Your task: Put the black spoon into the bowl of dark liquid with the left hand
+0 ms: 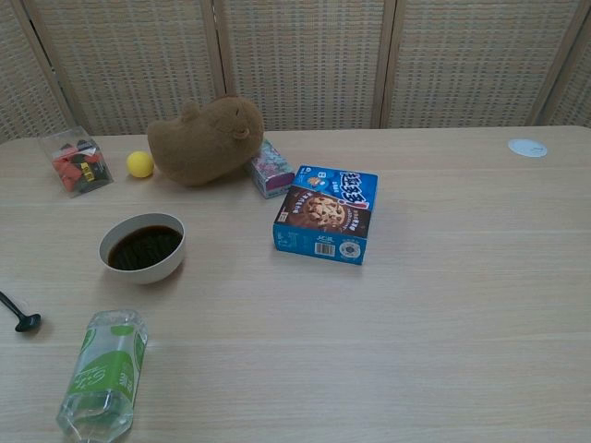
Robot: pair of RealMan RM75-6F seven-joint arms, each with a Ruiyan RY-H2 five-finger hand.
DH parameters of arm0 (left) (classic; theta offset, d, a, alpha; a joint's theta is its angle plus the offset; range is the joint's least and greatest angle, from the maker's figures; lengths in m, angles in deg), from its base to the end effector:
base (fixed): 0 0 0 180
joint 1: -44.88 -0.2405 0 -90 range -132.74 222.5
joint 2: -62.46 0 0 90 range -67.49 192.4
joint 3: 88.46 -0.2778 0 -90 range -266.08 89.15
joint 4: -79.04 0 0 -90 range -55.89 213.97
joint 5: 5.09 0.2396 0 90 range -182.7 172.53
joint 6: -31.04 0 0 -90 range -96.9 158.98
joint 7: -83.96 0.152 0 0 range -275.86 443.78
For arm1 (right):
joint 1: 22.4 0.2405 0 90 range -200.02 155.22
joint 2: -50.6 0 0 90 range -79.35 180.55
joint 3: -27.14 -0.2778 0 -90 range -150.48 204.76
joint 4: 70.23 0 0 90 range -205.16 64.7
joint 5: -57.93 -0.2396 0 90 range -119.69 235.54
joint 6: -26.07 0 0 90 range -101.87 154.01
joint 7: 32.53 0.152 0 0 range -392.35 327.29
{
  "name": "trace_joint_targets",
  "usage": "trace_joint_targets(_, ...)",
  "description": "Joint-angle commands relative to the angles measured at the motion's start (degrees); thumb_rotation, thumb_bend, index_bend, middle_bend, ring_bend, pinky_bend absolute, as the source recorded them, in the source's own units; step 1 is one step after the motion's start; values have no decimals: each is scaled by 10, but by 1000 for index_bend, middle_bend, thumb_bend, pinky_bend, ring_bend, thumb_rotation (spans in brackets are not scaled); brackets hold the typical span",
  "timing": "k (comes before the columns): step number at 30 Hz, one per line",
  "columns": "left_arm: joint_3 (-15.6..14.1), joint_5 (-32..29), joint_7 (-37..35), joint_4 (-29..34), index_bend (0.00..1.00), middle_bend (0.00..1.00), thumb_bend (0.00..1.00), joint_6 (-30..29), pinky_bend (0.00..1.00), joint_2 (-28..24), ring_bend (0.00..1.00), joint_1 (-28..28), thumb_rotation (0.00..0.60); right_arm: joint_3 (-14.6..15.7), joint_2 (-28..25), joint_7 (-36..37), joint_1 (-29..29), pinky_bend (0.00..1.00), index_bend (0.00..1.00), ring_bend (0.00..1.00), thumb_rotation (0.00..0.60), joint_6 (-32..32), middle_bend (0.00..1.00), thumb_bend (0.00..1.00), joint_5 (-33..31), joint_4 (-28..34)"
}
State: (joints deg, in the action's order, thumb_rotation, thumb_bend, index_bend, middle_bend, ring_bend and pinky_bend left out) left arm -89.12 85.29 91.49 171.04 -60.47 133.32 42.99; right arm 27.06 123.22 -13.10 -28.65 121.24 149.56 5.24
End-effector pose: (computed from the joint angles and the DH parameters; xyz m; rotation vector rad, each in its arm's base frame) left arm -0.3362 0.1382 0.1045 -1.3596 -0.8936 -0.8733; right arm -0.3951 -0.1093 0.1296 1.2311 -1.0252 1.0428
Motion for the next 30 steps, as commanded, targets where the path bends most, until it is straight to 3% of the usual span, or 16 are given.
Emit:
trace_joint_targets(1,0,1,-1,0,0,0,400,-3,0,-1,0,-1,600,0,-1,-2,1,234,292,118,600,1,230,299,3,2)
trace_joint_targets(30,-1,-2,-10,-9,0,0,397,-2,0,-2,0,-5,600,3,-2,-15,13,213,292,118,600,4,230,299,21,5)
